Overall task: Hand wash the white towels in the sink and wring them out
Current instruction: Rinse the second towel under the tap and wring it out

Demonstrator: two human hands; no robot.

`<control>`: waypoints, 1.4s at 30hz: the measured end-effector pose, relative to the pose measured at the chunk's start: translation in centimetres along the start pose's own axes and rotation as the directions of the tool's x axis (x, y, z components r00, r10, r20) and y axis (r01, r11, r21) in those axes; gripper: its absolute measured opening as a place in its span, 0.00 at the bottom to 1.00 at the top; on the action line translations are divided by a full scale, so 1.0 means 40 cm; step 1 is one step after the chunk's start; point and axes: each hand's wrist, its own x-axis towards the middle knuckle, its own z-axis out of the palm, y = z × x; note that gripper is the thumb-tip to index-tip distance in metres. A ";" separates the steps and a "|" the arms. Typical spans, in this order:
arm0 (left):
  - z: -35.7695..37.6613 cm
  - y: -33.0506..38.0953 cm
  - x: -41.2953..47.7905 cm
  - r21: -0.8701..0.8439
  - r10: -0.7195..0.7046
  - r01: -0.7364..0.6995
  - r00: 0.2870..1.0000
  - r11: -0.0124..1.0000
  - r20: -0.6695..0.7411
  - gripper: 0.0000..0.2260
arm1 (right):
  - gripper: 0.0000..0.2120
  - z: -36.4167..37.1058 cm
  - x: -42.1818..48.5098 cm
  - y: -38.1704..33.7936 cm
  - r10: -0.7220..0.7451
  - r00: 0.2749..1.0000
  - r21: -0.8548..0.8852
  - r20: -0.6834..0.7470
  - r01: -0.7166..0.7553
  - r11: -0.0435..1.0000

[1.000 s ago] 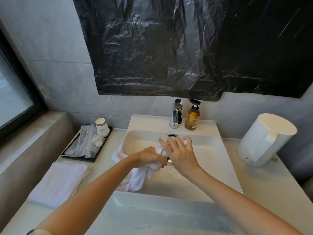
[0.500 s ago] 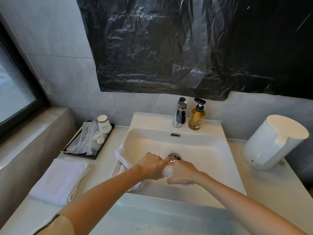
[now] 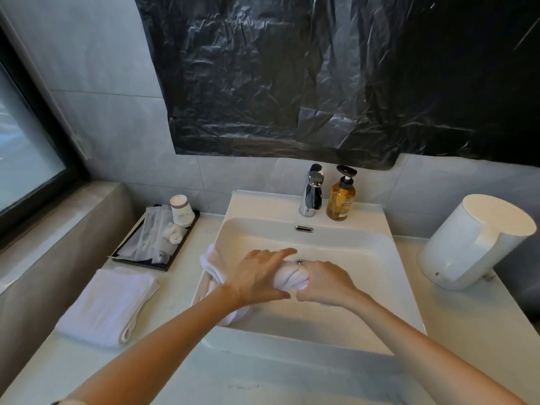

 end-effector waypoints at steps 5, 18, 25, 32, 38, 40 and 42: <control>-0.011 -0.026 -0.055 -0.432 -0.374 0.354 0.927 0.829 0.041 0.34 | 0.10 -0.065 0.011 0.010 -0.052 0.985 0.172 -0.165 0.080 0.982; -0.303 0.024 0.099 -0.496 -0.478 0.352 0.865 0.793 -0.150 0.13 | 0.30 -0.203 -0.030 0.091 -0.164 0.872 -0.167 -0.461 0.097 0.981; -0.352 0.177 0.197 -0.802 -0.466 0.196 0.878 0.564 -0.113 0.19 | 0.33 -0.167 -0.085 0.132 -0.056 0.959 -0.052 -0.276 0.043 0.998; -0.386 0.290 0.260 -0.791 -0.301 0.074 0.943 0.608 -0.143 0.21 | 0.29 -0.212 -0.152 0.082 -0.138 0.987 0.702 -0.078 0.153 0.696; -0.397 0.313 0.279 -0.601 -0.127 -0.040 0.964 0.798 -0.233 0.21 | 0.11 -0.235 -0.140 0.073 0.128 0.826 0.492 -0.549 0.196 0.848; -0.401 0.297 0.279 -0.527 -0.096 -0.058 0.961 0.848 -0.261 0.19 | 0.10 -0.251 -0.149 0.101 0.088 0.751 0.274 -0.655 0.127 0.953; -0.402 0.287 0.276 -0.487 -0.086 -0.059 0.959 0.871 -0.270 0.17 | 0.09 -0.267 -0.162 0.126 0.004 0.693 0.065 -0.721 0.062 0.996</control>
